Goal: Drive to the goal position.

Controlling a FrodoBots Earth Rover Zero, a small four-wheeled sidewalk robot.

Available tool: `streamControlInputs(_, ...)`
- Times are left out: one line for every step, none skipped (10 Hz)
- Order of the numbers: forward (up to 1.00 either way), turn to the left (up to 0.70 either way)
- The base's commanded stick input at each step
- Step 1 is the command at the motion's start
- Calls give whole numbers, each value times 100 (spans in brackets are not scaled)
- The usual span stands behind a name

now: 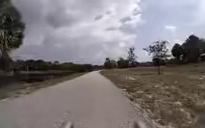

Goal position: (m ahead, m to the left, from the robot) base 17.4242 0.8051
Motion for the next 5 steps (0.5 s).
streamControlInputs(85,21)
streamControlInputs(85,32)
streamControlInputs(85,17)
streamControlInputs(85,0)
streamControlInputs(85,0)
